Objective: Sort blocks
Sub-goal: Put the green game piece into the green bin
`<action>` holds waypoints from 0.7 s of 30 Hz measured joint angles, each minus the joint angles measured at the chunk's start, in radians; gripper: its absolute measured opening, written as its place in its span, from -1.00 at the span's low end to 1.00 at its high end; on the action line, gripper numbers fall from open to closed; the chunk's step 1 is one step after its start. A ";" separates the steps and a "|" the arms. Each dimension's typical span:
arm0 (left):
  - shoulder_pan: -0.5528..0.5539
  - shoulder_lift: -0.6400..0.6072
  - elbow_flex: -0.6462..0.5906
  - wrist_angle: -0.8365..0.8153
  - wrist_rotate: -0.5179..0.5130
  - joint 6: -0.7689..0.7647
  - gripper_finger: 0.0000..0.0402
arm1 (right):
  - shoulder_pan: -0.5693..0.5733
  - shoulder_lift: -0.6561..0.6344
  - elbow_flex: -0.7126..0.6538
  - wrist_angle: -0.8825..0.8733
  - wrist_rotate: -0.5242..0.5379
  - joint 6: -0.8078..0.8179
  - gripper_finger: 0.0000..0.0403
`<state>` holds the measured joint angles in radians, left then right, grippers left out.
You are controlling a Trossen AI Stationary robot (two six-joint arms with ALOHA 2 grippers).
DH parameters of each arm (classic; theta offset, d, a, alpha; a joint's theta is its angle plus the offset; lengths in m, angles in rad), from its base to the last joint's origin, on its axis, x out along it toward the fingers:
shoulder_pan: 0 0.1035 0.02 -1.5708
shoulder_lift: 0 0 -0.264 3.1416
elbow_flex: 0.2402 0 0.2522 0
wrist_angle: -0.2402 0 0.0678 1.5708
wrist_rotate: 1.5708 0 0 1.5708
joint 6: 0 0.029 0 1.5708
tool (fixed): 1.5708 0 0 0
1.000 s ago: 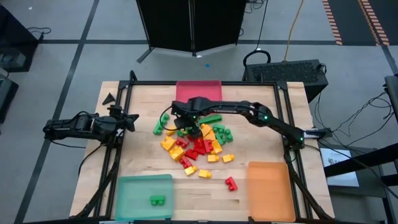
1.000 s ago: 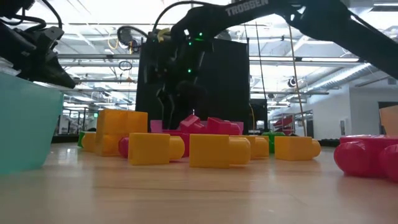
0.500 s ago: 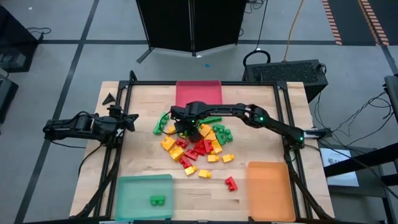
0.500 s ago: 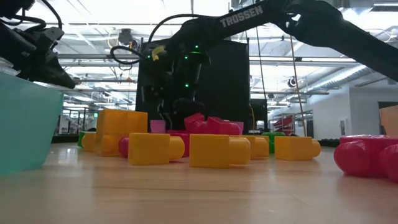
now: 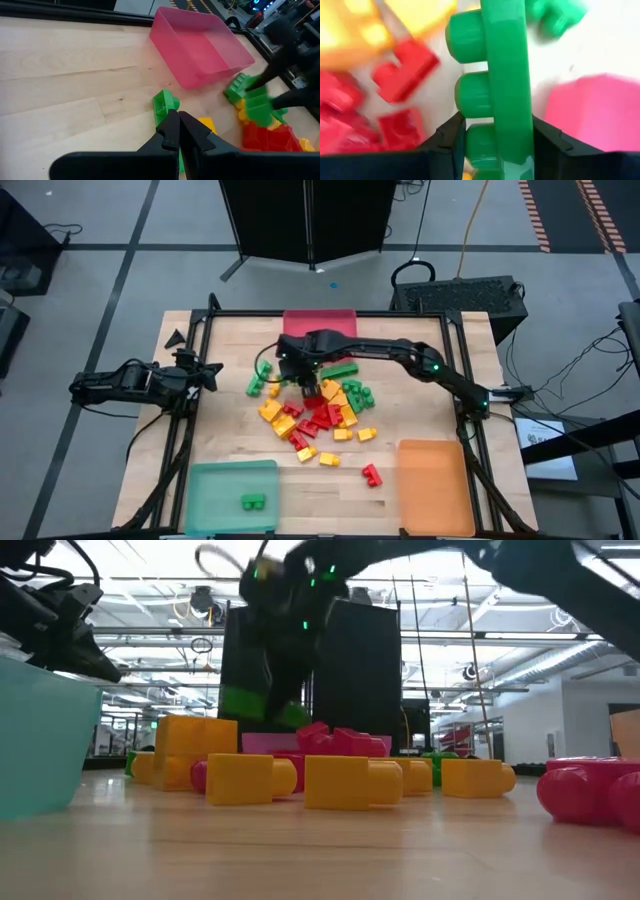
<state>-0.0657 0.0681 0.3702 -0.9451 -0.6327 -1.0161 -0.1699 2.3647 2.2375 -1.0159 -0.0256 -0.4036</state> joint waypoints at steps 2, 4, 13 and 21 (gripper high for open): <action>0.000 0.000 0.000 0.000 0.000 0.000 -0.98 | 0.012 -0.035 0.000 0.030 -0.014 0.030 -0.29; 0.000 0.000 0.000 0.000 0.000 0.000 -0.98 | 0.028 -0.070 0.000 0.080 -0.058 0.079 -0.29; 0.000 0.000 0.000 0.000 -0.005 0.000 -0.98 | 0.200 -0.089 0.001 0.472 -0.266 0.236 -0.29; 0.000 0.001 0.000 -0.003 -0.009 0.001 -0.98 | 0.293 -0.015 0.002 0.689 -0.374 0.260 -0.29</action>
<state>-0.0656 0.0689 0.3706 -0.9480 -0.6418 -1.0153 0.1230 2.3497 2.2391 -0.3271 -0.4000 -0.1438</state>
